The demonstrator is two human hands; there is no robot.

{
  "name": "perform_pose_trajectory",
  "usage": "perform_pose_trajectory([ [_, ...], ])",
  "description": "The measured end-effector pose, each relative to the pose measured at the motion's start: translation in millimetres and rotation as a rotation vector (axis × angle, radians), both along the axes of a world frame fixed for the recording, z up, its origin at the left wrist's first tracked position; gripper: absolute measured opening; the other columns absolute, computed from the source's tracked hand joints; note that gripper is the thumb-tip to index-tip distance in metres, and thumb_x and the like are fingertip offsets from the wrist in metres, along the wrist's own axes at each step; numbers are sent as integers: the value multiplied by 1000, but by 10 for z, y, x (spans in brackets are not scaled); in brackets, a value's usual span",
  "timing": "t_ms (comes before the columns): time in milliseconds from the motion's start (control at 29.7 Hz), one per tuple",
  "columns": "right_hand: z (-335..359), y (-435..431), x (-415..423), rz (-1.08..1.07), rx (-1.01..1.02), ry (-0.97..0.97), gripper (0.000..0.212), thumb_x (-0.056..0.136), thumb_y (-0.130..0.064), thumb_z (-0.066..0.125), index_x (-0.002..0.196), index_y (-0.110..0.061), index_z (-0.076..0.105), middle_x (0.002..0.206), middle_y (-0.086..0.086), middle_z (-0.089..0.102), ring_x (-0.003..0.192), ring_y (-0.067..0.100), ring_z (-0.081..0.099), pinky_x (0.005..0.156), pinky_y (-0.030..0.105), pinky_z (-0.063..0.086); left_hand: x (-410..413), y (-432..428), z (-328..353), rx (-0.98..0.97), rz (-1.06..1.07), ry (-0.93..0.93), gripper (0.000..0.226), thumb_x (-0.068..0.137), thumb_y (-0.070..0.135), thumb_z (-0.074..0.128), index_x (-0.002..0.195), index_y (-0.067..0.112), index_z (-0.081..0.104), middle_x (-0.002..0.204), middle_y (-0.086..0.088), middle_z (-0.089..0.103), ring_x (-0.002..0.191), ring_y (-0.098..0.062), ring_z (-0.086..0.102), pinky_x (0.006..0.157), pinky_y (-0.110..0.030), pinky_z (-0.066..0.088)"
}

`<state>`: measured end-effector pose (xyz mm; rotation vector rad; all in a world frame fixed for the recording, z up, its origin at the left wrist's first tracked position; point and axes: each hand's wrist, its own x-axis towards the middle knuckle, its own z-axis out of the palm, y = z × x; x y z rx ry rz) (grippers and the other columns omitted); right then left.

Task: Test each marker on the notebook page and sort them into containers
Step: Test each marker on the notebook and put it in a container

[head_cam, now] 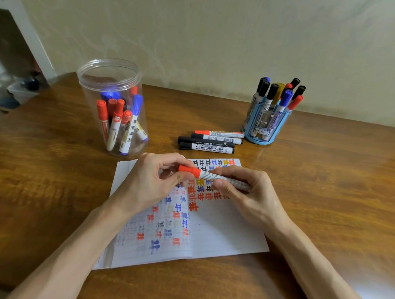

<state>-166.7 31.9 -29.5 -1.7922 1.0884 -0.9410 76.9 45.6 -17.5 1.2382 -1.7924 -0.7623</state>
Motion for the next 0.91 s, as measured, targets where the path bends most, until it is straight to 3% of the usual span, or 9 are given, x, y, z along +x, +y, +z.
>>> perform_pose_trajectory([
  [101,17,-60,41,-7,-24,-7,26,94,-31,75,116,-18,79,105,-10,80,96,7,77,76,23,61,26,-44,43,-9,27,10,18,85,40,70,103,36,70,99,21,71,104,-6,67,81,-18,57],
  [235,41,-93,120,2,-107,54,23,95,-33,75,118,-34,78,109,-22,77,98,5,74,77,25,61,22,-43,106,-11,39,139,19,91,32,73,106,21,69,96,10,72,99,-18,70,77,-26,59],
  [336,27,-97,190,25,-158,128,29,97,-29,75,125,-37,75,113,-25,76,103,2,72,84,23,59,14,-41,190,-41,44,247,18,92,24,74,106,15,69,98,5,72,99,-20,71,82,-27,57],
  [504,130,-156,269,1,-209,226,38,94,-48,69,132,-47,66,114,-31,70,103,-8,67,85,19,59,151,-22,616,-254,129,313,23,93,11,72,116,9,69,106,-2,75,104,-23,72,90,-38,60],
  [605,204,-224,324,-23,-195,250,40,96,-48,67,135,-41,65,117,-25,71,104,-8,67,86,21,61,370,-39,990,-451,218,355,31,95,9,71,123,10,61,111,-8,73,107,-24,72,86,-36,60],
  [740,240,-300,414,-29,-161,140,34,97,-42,69,130,-31,70,109,-19,74,100,-3,70,87,26,62,664,-137,1365,-685,385,454,24,98,12,69,118,18,56,110,-14,73,107,-24,72,89,-33,56],
  [908,116,-324,477,-43,-157,84,30,97,-42,70,124,-30,73,103,-18,75,95,5,73,82,32,63,927,-315,1466,-796,495,381,22,98,12,68,118,17,58,109,-13,73,106,-23,73,91,-34,57],
])
